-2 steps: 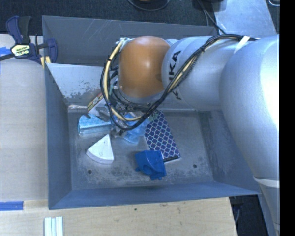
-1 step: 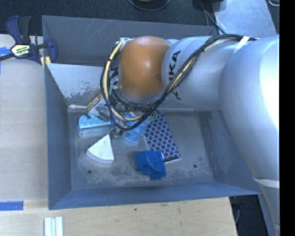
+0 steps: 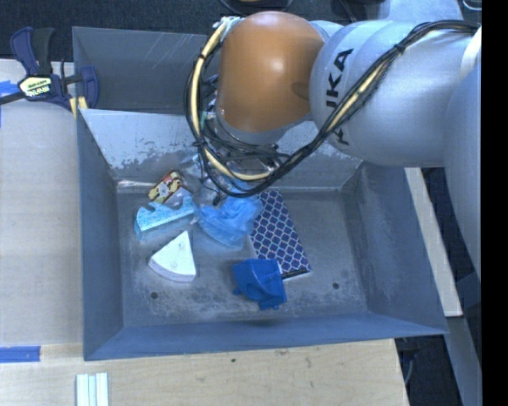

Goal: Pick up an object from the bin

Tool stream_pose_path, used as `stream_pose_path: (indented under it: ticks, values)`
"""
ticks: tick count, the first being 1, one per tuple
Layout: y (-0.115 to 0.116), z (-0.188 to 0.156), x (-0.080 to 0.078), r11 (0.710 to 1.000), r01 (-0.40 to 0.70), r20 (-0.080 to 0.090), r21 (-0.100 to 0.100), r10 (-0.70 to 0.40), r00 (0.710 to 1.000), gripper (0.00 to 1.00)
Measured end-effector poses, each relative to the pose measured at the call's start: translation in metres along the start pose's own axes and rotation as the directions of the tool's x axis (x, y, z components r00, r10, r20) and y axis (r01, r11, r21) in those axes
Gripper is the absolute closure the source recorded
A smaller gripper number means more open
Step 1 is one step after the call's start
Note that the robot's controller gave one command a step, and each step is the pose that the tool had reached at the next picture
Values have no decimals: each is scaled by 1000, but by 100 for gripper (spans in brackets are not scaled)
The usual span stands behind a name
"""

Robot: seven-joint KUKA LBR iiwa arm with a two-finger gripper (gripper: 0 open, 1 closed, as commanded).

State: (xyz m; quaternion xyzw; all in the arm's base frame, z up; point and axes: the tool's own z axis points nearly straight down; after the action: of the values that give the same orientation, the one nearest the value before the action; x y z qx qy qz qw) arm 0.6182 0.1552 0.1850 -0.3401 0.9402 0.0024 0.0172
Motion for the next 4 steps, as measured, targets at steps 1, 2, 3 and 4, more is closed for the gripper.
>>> stream_pose_path:
  ticks: [1,2,3,4]
  values:
    - [0,0,0,1000,-1,0,0,1,1000,0]
    - [0,0,0,1000,-1,0,0,1,1000,0]
    - [49,80,-26,1000,3,-2,-5,-3,1000,0]
    - [54,104,-40,965,264,8,2,-264,965,100]
